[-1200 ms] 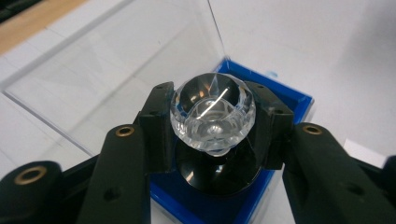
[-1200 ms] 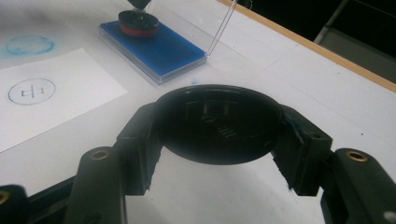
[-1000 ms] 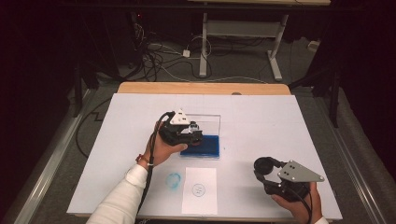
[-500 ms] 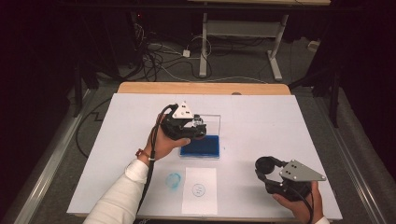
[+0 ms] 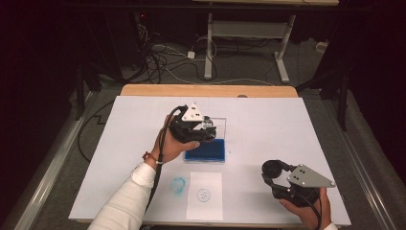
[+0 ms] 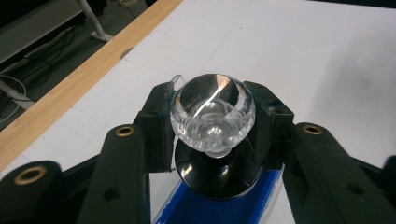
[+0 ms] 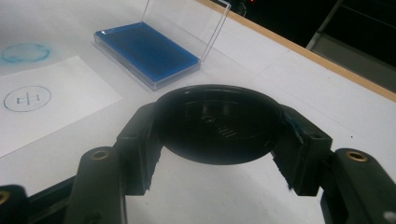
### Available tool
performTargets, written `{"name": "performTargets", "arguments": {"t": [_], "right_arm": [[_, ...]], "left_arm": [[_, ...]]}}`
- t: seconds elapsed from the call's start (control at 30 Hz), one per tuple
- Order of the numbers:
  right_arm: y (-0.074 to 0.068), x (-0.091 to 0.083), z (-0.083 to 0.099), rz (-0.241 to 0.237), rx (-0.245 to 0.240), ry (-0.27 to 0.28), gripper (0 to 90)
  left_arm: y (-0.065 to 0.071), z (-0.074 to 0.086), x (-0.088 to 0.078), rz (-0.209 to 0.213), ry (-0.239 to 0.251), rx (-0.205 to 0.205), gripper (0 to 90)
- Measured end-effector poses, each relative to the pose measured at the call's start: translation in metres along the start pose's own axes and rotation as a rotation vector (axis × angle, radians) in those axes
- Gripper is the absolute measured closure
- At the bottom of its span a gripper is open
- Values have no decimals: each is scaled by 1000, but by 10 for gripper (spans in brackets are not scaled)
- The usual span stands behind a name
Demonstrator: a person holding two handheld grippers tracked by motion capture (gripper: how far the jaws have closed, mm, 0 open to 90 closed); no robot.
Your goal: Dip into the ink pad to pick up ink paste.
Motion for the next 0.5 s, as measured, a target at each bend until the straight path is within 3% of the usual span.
{"name": "performTargets", "arguments": {"t": [0.5], "right_arm": [[-2, 1, 1, -4, -14, -10, 386]], "left_arm": [[5, 19, 37, 32, -67, -8, 545]]}}
Point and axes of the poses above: each handheld gripper's, and its own axes: x roughly forward along the jaws, z roughly out of its underside, y roughly to its right, the point moved 6 cm from there along x, roughly forward along the jaws, and after that the axes turned 4 degrees about -y, right-handed, at the moved point
